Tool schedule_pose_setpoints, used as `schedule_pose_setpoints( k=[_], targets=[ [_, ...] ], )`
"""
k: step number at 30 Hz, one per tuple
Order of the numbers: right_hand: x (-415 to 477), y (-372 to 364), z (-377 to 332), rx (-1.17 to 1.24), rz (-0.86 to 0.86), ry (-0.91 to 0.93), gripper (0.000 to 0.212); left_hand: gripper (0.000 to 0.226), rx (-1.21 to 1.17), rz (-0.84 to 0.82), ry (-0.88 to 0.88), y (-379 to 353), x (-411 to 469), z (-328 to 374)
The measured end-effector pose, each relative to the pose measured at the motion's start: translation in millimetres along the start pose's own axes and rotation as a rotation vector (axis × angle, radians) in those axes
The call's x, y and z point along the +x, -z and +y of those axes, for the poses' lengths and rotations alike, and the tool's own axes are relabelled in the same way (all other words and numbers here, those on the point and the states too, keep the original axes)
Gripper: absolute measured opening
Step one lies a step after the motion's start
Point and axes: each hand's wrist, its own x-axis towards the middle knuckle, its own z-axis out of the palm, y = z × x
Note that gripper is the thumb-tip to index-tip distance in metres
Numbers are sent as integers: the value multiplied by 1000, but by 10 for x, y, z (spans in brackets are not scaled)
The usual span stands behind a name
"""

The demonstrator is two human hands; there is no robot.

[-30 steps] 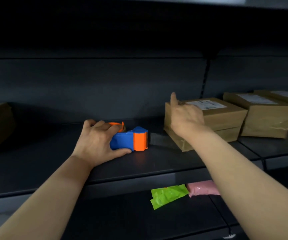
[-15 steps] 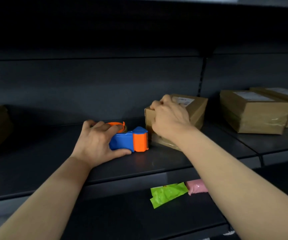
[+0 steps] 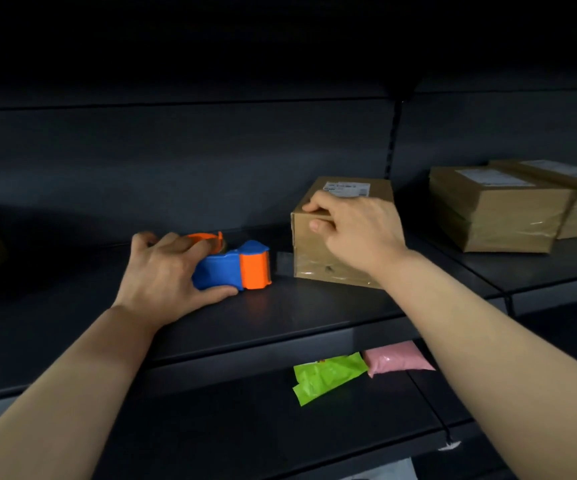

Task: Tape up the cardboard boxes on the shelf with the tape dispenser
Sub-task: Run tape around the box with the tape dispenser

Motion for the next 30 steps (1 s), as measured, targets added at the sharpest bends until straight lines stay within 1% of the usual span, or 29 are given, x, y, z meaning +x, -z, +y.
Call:
schedule_pose_setpoints(
  k=[5,8,12,14,16,18,22,24,26,28,30],
  targets=[
    [10,-18,14,11,29,19,22,80,1,-2,11,15,15,36],
    [20,-10,59,47,19,34,24,79,7,-15,26,10,88,116],
    [39,-41,113,111,26,110,25,80,17,-19,49,-10,174,268],
    [29,-66,138,147,46,162,28,85,-18,-31,76,-28,173,300],
    [11,-122,129,170,116,201,32,91,-74,-62,89,-39,173,324],
    [-28,-217,74,159,243,198,33,94,-139,-73,71,-13,179,386],
    [-42,-412,-45,-48,428,203,29,103,-346,-45,32,113,263,667],
    [-2,-483,-44,-92,512,218,26,110,-465,-78,23,162,352,795],
    [34,-569,-34,-101,577,219,26,115,-511,-123,5,165,448,861],
    [38,-646,-27,-81,612,206,27,112,-542,-133,1,142,513,876],
    [45,-676,-34,-88,632,186,27,106,-616,-87,16,105,552,891]
  ],
)
